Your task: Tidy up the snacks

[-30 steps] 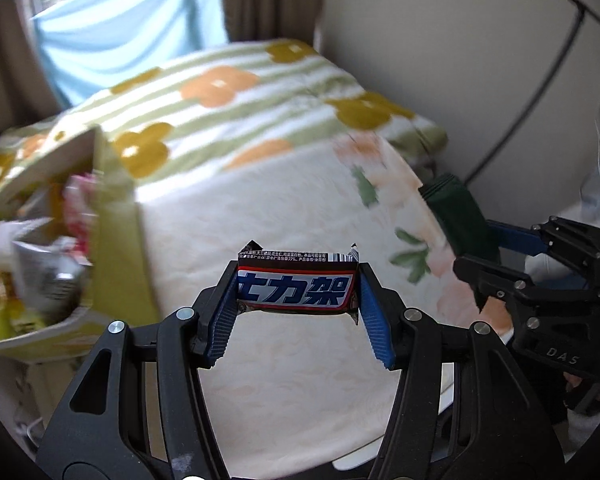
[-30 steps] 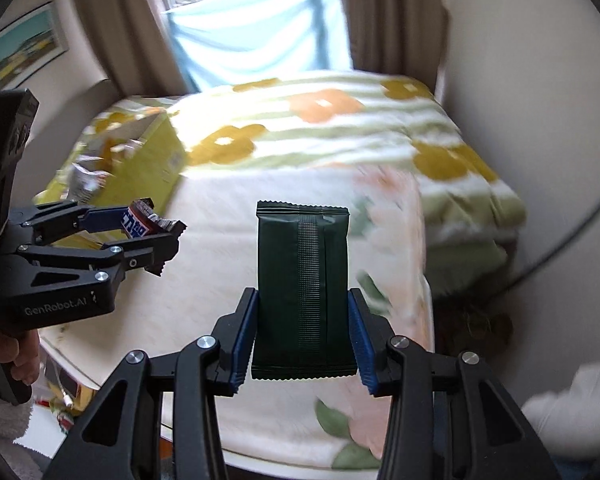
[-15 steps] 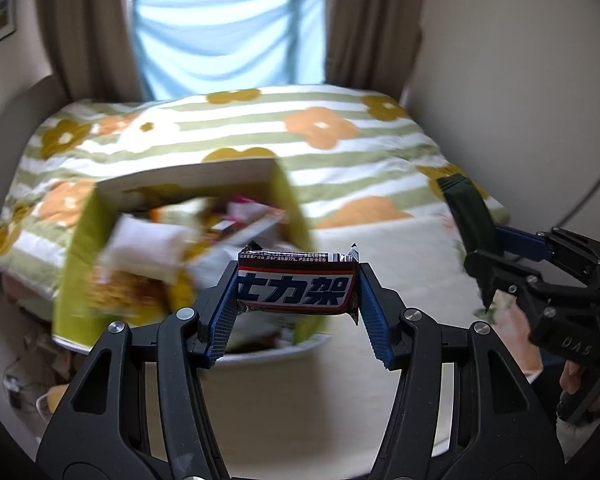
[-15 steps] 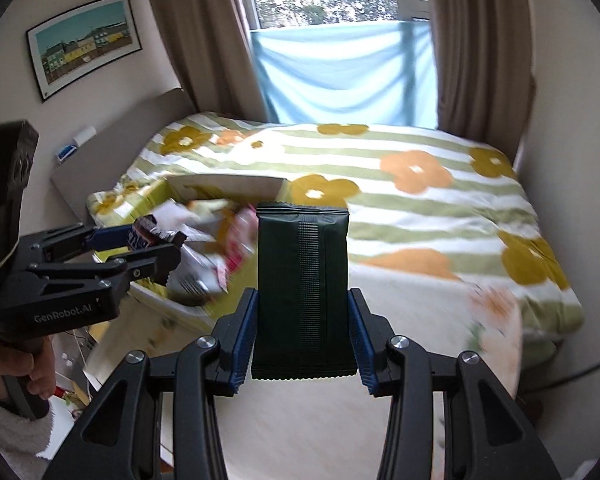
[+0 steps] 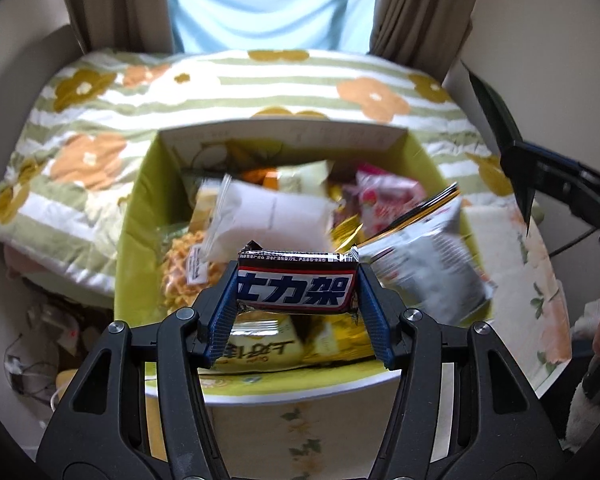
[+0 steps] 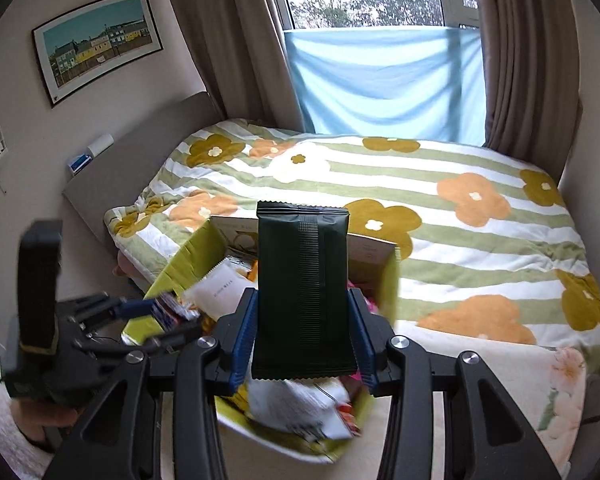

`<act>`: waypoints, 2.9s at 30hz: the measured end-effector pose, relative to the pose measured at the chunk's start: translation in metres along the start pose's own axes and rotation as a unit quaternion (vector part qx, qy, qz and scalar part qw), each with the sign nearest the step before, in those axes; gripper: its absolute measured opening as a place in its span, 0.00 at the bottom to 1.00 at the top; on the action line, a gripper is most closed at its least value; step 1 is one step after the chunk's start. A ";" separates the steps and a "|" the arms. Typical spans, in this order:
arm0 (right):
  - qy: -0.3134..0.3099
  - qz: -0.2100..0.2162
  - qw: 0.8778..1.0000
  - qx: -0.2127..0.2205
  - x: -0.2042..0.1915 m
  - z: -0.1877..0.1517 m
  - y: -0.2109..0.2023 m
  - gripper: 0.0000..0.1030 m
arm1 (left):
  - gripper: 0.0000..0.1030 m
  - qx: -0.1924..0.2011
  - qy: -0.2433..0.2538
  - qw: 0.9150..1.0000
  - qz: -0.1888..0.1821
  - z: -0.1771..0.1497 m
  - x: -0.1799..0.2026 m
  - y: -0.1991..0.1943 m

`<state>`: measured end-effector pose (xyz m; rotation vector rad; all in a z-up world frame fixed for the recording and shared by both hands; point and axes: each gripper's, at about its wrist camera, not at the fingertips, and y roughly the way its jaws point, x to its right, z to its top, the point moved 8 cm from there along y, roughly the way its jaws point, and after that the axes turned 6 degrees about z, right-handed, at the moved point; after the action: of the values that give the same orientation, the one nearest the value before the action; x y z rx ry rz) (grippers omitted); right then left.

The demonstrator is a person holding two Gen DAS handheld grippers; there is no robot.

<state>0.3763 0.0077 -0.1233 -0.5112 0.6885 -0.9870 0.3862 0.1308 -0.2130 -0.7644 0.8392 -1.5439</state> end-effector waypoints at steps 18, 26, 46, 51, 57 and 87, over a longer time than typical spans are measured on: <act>0.025 0.002 0.998 -0.053 -0.003 0.007 0.054 0.41 | 1.00 0.008 -0.010 0.999 0.031 -0.005 -0.035 -0.002; 0.073 -0.008 0.996 -0.041 0.003 0.002 0.047 0.94 | 1.00 0.012 -0.003 0.999 0.041 -0.009 -0.036 -0.007; 0.051 -0.052 0.997 0.021 -0.007 -0.005 -0.062 0.94 | 1.00 0.111 -0.009 0.993 0.044 0.004 0.002 -0.112; 0.028 -0.085 0.994 0.063 -0.006 -0.007 -0.135 0.94 | 1.00 0.163 -0.021 0.986 0.040 0.000 0.027 -0.173; 0.022 -0.131 0.986 0.104 -0.001 -0.030 -0.205 0.94 | 1.00 0.209 -0.018 0.976 0.057 -0.026 0.058 -0.231; 0.020 -0.200 0.970 0.139 0.002 -0.105 -0.263 0.94 | 1.00 0.235 -0.017 0.969 0.079 -0.088 0.095 -0.269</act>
<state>0.1487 -0.1253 -0.0186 -0.3898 0.4785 -1.4533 0.1594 0.0671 -0.0295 -0.3660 0.4661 -1.5006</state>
